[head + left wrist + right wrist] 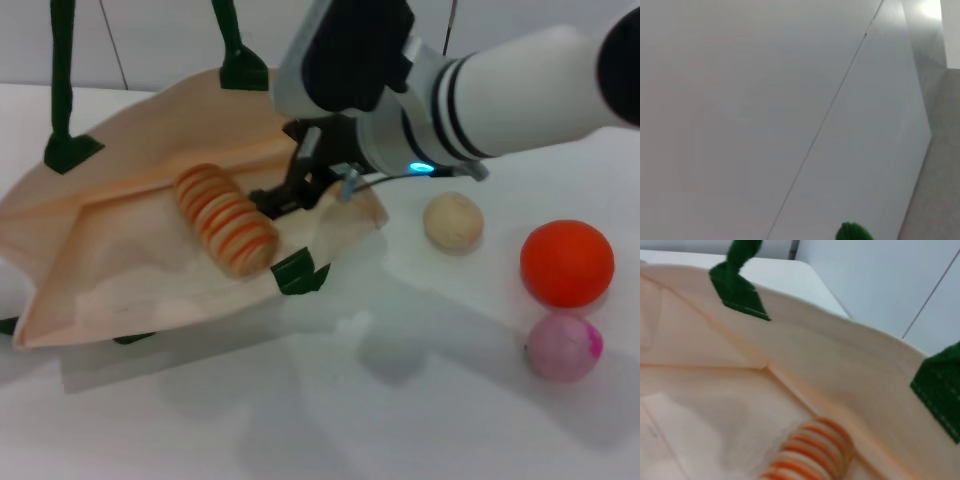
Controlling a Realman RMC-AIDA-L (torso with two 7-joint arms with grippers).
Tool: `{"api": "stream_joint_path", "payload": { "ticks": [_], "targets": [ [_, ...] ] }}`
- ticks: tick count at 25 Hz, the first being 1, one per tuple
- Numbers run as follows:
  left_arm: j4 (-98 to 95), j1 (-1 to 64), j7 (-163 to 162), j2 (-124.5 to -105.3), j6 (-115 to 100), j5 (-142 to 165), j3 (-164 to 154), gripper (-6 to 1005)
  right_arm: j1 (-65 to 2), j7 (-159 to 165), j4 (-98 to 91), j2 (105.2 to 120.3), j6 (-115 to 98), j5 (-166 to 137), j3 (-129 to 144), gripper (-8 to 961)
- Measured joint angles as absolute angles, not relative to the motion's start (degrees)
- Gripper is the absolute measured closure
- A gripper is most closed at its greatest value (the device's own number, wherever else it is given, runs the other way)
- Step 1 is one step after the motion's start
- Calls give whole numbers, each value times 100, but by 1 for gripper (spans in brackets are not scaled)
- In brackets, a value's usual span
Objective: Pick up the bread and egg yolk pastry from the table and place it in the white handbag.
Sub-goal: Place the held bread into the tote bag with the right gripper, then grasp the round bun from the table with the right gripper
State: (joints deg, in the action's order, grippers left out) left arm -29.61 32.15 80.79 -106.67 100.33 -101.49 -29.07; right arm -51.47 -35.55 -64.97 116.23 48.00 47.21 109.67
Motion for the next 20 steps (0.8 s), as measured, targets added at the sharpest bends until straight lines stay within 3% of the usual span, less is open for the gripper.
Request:
{"api": "stream_joint_path", "payload": {
  "ticks": [11, 20],
  "targets": [
    [-2960, 3117, 8138, -10670, 9334, -10150, -2908, 881, -4362, -4477, -7504, 11602, 6858, 4674, 9597, 46],
    [-2802, 3137, 8217, -10667, 9172, -10150, -2909, 878, -4554, -4487, -6553, 11613, 6506, 4084, 8578, 48]
  ]
}}
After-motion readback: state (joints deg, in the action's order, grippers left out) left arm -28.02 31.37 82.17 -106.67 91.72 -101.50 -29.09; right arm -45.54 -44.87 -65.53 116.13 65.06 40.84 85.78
